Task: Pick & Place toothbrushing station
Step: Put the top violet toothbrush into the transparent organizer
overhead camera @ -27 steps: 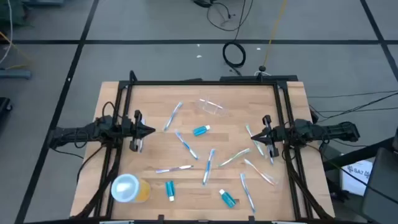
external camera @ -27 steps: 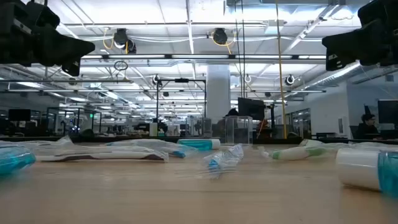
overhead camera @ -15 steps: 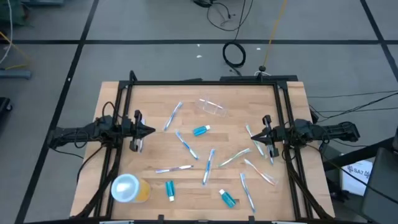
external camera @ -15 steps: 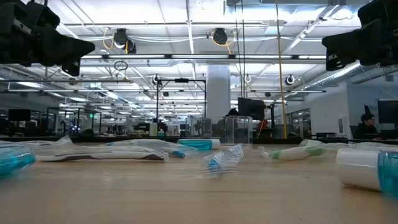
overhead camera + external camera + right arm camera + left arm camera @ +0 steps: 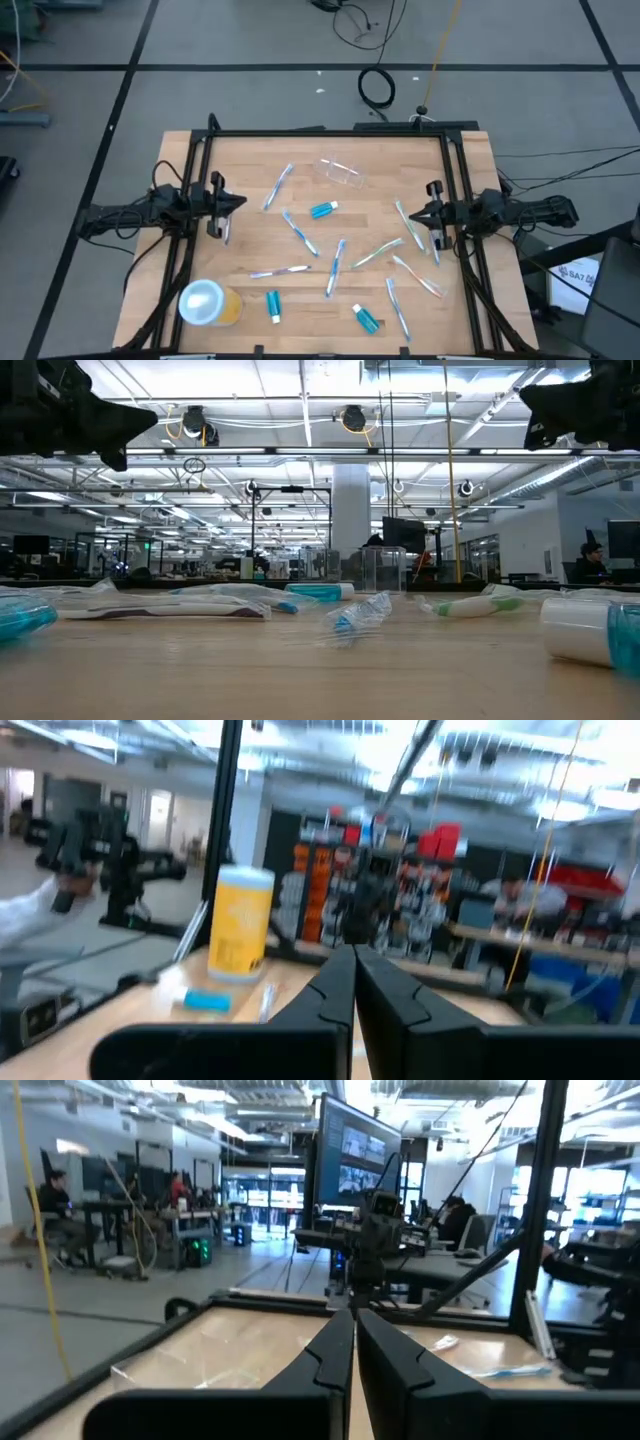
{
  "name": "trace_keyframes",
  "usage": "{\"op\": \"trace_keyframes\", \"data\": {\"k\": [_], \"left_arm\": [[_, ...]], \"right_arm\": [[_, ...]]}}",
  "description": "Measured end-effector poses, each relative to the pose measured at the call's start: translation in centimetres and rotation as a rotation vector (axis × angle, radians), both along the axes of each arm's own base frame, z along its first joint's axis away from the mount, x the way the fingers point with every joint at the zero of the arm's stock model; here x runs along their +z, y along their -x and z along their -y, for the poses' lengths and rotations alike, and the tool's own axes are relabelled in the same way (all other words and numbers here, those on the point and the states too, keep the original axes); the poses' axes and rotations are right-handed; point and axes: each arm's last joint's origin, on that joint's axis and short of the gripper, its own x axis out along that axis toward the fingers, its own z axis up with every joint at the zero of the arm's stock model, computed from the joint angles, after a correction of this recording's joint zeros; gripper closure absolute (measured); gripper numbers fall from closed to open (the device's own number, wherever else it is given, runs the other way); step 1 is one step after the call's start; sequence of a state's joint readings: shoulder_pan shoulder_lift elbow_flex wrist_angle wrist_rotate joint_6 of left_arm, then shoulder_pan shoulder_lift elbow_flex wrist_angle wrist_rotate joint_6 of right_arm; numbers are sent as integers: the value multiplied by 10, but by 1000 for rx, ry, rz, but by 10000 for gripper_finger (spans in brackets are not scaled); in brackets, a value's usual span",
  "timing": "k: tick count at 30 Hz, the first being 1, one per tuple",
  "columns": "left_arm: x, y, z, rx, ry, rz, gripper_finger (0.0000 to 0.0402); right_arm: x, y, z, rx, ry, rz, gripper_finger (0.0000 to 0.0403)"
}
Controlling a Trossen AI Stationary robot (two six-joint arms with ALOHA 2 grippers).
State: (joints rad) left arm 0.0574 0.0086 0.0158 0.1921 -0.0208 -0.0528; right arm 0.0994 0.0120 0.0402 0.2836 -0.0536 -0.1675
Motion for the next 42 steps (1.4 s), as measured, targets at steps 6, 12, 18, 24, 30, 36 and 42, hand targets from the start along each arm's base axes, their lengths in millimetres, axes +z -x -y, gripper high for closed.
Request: {"op": "trace_keyframes", "data": {"k": [6, 12, 18, 24, 30, 36, 42], "left_arm": [[0, 0, 0, 13, -51, 0, 380], [9, 3, -5, 209, -58, 81, 380], [7, -6, -8, 240, 7, -12, 380], [16, -21, -19, 362, 141, -199, 380], [20, -31, -29, 527, 231, -490, 380], [6, -34, -32, 619, 293, -699, 380], [-14, -25, -30, 688, 386, -901, 380]], "right_arm": [[23, 10, 9, -362, 110, 249, 399], [39, 19, 17, -618, -3, 402, 399], [33, -2, 19, -590, 76, 308, 399], [21, -23, 35, -735, -10, 199, 399], [4, -38, 48, -772, -104, 80, 399], [-8, -45, 55, -797, -161, 3, 399], [-13, -47, 60, -825, -176, -26, 399]]}}
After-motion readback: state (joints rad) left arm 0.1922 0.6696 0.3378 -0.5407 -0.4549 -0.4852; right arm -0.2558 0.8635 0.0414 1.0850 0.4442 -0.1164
